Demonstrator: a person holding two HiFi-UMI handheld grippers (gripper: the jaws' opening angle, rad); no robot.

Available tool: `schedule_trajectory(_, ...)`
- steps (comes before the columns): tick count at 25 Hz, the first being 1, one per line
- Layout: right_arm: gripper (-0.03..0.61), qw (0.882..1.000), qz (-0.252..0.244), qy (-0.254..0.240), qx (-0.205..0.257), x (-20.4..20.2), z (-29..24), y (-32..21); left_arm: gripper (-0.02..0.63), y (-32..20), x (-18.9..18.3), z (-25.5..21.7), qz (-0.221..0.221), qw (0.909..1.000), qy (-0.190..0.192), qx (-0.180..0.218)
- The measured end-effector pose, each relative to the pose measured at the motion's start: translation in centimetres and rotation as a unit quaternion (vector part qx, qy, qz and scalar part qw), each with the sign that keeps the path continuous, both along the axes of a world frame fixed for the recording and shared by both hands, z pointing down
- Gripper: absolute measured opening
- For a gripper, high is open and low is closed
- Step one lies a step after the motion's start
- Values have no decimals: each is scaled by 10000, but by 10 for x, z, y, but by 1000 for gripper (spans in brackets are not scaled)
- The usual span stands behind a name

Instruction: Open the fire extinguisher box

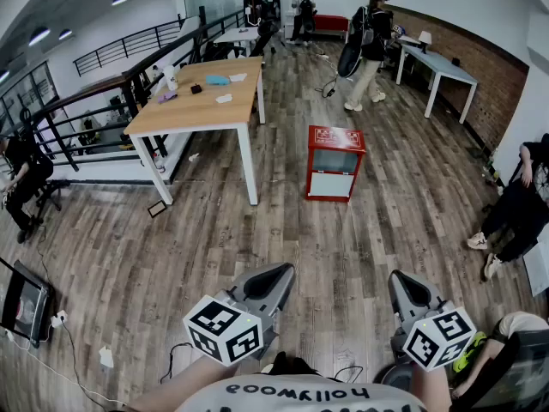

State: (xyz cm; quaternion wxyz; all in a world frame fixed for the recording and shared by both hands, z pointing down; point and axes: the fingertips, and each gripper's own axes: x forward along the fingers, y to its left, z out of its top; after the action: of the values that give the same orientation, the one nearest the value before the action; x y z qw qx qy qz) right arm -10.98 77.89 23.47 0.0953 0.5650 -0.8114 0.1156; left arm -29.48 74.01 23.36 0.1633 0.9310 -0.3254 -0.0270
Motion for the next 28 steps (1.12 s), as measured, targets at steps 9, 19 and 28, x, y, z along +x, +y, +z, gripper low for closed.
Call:
schedule_trajectory(9,9,9998,22,146,-96,-8,7,-4,9,-8,-8,5,37,10000,30,-59)
schedule_trajectory(19,12,9997,-93,-198,94,-36,3,-9,9,-20,-17,12,299,9995,-61,-115)
schedule_trajectory(28,12,10000,-3,100,0,-72,14,-18,9,-24,-28,23,666,9977,-26,-132)
